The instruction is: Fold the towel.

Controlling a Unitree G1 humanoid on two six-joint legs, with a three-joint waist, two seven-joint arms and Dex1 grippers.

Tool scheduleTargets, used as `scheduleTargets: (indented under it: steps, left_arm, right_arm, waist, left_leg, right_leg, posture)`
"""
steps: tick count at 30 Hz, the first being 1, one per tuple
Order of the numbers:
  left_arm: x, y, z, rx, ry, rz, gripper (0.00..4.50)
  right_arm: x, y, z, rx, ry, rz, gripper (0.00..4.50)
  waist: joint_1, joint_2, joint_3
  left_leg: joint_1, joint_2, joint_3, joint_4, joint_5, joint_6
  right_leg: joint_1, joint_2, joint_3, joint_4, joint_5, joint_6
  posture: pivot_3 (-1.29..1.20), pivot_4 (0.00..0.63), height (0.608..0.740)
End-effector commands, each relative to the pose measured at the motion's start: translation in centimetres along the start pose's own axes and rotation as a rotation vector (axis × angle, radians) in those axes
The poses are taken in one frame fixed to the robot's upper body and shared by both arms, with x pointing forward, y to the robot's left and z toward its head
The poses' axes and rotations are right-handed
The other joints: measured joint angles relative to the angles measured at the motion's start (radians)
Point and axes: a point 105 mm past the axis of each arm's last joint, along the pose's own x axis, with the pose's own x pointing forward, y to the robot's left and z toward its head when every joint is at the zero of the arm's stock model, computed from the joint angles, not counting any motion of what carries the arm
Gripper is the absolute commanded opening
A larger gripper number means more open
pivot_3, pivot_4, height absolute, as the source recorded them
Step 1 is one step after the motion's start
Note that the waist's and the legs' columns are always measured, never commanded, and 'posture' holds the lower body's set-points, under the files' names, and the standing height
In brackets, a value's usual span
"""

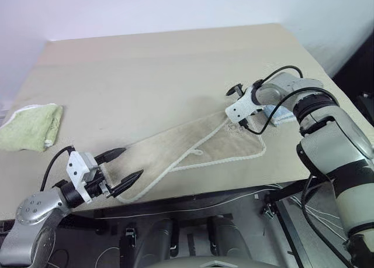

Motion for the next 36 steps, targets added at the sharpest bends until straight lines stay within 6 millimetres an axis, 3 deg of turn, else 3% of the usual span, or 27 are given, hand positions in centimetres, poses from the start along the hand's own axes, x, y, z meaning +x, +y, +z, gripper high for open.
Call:
scheduleTargets:
  steps: [1,2,6,16,28,36]
  left_arm:
    - [0.3,-0.7,2.1,0.056,-0.037,-0.003,4.50]
    - [0.3,-0.8,2.2,0.056,-0.035,0.000,4.50]
    - [0.0,-1.0,2.2,0.050,-0.025,0.023,4.50]
    - [-0.7,-0.7,1.0,0.046,-0.001,0.030,4.50]
    - [-0.7,0.6,0.2,0.060,0.014,-0.041,4.50]
    - [-1.8,1.0,0.0,0.069,0.052,-0.070,4.50]
  right_arm:
    - [-0.5,-1.6,-0.2,-0.068,0.038,-0.021,4.39]
    - [-0.3,-1.4,-0.2,-0.078,0.042,-0.013,4.39]
    - [-0.1,-0.9,-0.3,-0.076,0.053,0.011,3.49]
    - [-1.3,-0.8,-1.6,0.115,0.041,0.007,0.05]
    - [-3.4,-1.3,-1.5,0.595,-0.257,-0.182,0.05]
    - [-4.2,-4.9,-1.5,0.832,-0.359,-0.493,0.05]
  waist:
    - [0.002,0.000,0.000]
    - [0.002,0.000,0.000]
    - [0.001,0.001,0.000]
    - [0.001,0.001,0.001]
    - [0.001,0.001,0.001]
    - [-0.001,0.001,0.001]
  left_leg:
    - [0.000,0.000,0.000,0.000,0.000,0.000]
    - [0.000,0.000,0.000,0.000,0.000,0.000]
    - [0.002,0.000,0.000,0.000,0.000,0.000]
    - [0.002,0.000,0.000,0.001,0.001,-0.002]
    - [0.004,0.001,0.000,0.001,0.001,-0.002]
    - [0.004,0.001,0.000,0.000,0.001,-0.002]
  right_leg:
    - [0.000,0.000,0.000,0.001,0.000,0.000]
    - [0.000,0.000,0.000,0.001,0.000,0.000]
    - [-0.001,0.001,0.000,0.001,0.000,0.000]
    - [0.000,0.001,0.000,0.008,-0.002,-0.003]
    - [0.002,0.000,0.000,0.007,-0.002,-0.003]
    - [0.001,0.000,0.002,0.007,-0.002,-0.003]
  posture:
    - [0.00,0.150,0.740]
    - [0.00,0.150,0.740]
    - [0.00,0.150,0.740]
    - [0.00,0.150,0.740]
    - [0.00,0.150,0.740]
    - [0.00,0.150,0.740]
